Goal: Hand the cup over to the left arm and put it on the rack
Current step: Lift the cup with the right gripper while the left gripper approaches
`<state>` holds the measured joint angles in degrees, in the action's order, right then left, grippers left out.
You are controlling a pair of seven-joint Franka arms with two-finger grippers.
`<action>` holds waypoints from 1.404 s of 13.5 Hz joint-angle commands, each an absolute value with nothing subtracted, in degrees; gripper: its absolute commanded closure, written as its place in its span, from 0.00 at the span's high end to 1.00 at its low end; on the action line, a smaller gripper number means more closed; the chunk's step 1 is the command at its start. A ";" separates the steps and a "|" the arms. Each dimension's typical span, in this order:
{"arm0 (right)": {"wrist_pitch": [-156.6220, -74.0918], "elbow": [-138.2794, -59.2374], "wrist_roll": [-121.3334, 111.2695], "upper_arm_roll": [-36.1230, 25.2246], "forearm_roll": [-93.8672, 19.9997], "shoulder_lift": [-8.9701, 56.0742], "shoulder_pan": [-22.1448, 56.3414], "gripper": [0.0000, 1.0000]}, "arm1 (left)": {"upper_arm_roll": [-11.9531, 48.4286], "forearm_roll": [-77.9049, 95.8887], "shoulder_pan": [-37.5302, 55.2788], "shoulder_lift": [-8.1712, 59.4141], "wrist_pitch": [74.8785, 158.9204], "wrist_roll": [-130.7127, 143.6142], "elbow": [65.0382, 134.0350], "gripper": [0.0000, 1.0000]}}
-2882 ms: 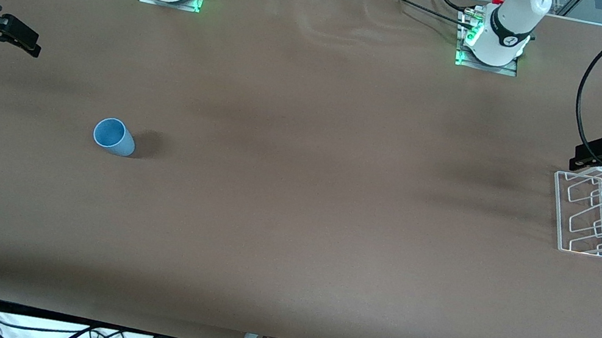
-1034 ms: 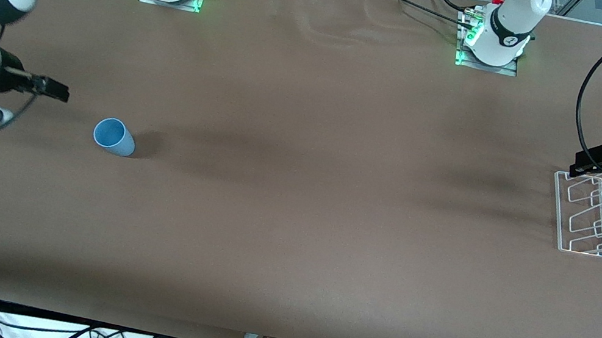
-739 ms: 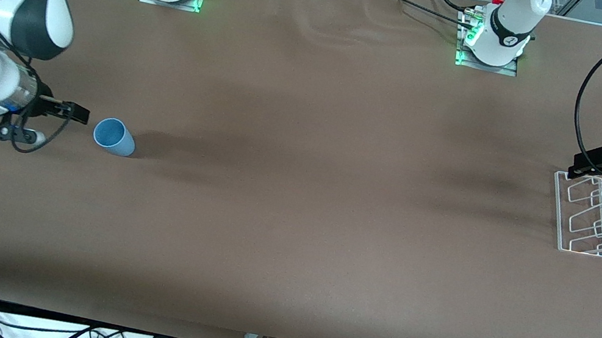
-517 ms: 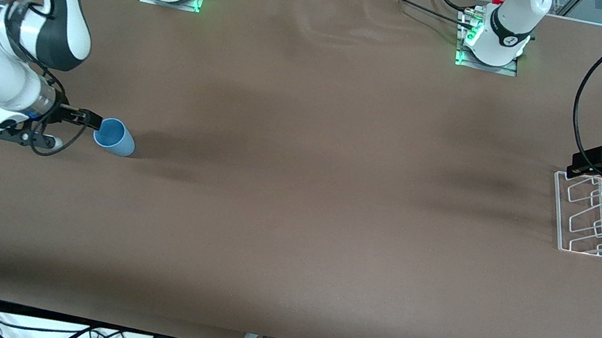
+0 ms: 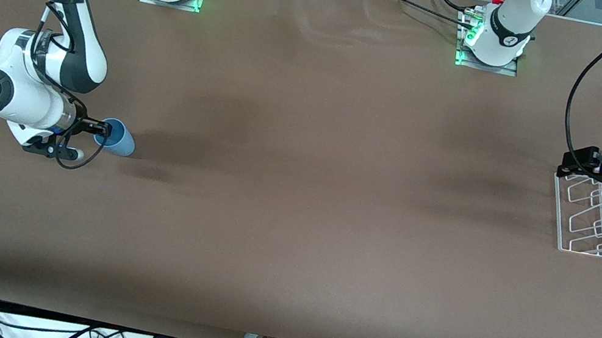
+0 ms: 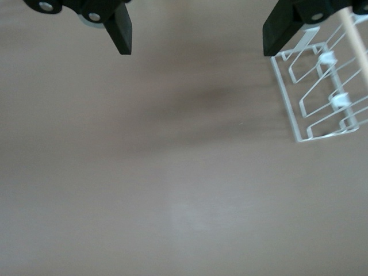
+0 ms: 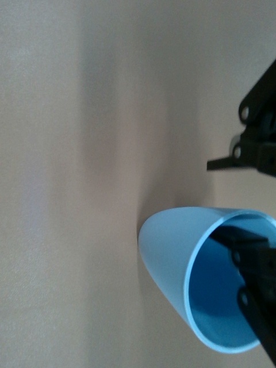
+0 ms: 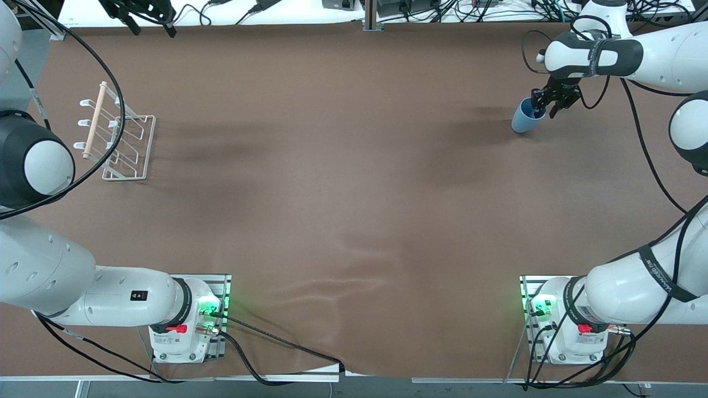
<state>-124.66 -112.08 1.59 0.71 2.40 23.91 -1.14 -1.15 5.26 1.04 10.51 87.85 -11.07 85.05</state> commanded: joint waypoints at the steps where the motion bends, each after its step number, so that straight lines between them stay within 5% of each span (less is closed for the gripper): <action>1: -124.54 -110.92 1.93 0.79 2.99 23.38 -0.53 0.00 | -1.32 10.01 0.79 11.43 86.66 -17.39 83.58 1.00; 4: -123.23 -108.99 1.32 0.88 2.73 22.94 -0.44 0.00 | -0.09 13.61 1.23 11.43 87.01 -23.18 83.67 1.00; 9: -103.92 -95.39 1.58 5.17 0.10 22.76 -0.26 0.00 | 5.44 15.99 1.41 12.30 89.38 -26.98 83.76 1.00; 13: -97.48 -92.37 2.02 9.39 -15.51 22.76 0.44 0.00 | 9.83 19.95 1.23 13.54 94.37 -34.51 84.63 1.00; 19: -99.84 -92.37 0.97 9.84 -45.93 23.55 5.87 0.00 | 15.29 26.17 1.49 13.27 102.72 -56.38 87.61 1.00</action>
